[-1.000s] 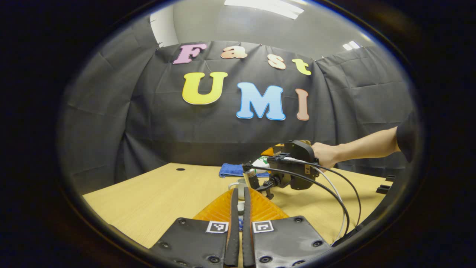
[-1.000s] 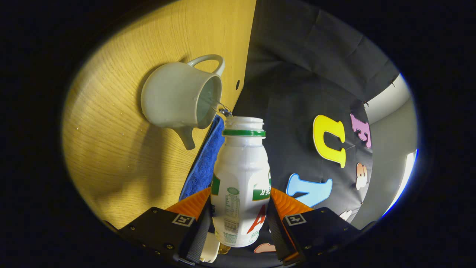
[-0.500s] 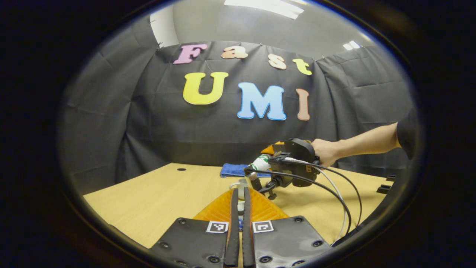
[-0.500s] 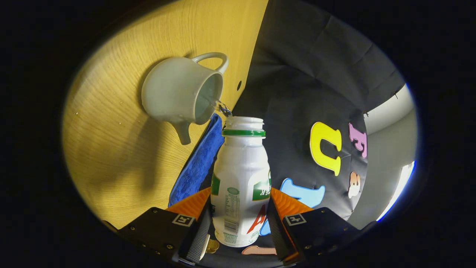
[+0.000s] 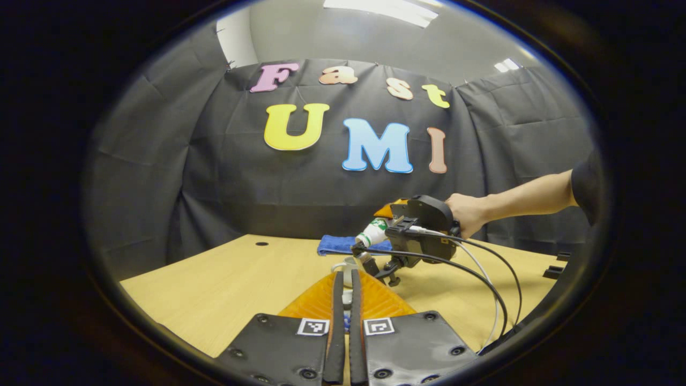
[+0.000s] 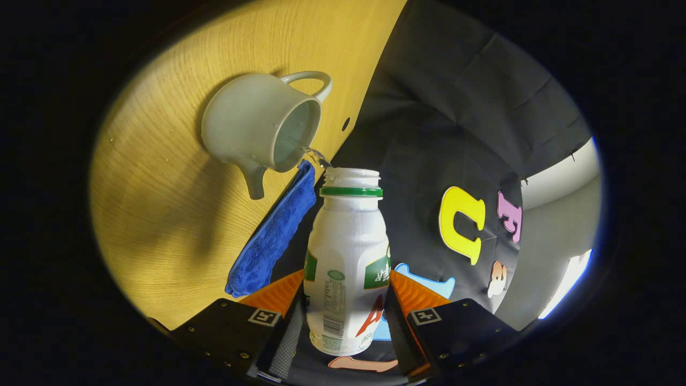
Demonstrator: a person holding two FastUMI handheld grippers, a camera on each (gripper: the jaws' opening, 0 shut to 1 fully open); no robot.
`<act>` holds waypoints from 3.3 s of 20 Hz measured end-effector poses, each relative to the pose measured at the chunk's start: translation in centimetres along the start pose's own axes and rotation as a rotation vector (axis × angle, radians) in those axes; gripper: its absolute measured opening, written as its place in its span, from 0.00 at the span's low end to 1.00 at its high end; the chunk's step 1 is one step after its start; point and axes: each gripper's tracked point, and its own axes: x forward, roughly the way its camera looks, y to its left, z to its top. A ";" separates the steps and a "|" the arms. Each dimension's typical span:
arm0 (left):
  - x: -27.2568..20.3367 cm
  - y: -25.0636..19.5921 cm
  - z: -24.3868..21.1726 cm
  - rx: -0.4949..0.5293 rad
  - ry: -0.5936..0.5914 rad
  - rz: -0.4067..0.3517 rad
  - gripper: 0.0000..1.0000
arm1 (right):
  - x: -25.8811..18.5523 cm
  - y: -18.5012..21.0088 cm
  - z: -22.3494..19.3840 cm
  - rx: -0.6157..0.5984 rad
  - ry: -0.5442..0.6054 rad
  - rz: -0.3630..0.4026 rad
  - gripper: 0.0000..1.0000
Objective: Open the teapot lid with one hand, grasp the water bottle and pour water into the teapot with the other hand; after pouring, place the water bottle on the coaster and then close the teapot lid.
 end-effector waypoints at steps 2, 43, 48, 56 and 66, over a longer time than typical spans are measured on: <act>0.1 0.1 -0.2 -0.002 0.003 0.000 0.14 | 0.2 0.0 -0.1 -0.015 -0.004 -0.005 0.73; 5.3 2.6 1.4 -0.057 -0.009 0.024 0.14 | -0.1 4.2 -0.4 1.014 -0.037 0.176 0.73; 11.9 0.9 3.0 -0.071 -0.015 -0.042 0.14 | -4.7 1.9 -2.9 1.459 -0.046 0.184 0.73; 20.3 -2.6 1.2 -0.001 0.043 -0.072 0.14 | -13.2 1.5 -8.4 1.773 -0.022 0.146 0.73; 26.4 -2.3 -3.4 0.070 0.131 -0.030 0.14 | -18.4 5.1 -15.0 1.859 0.100 0.053 0.73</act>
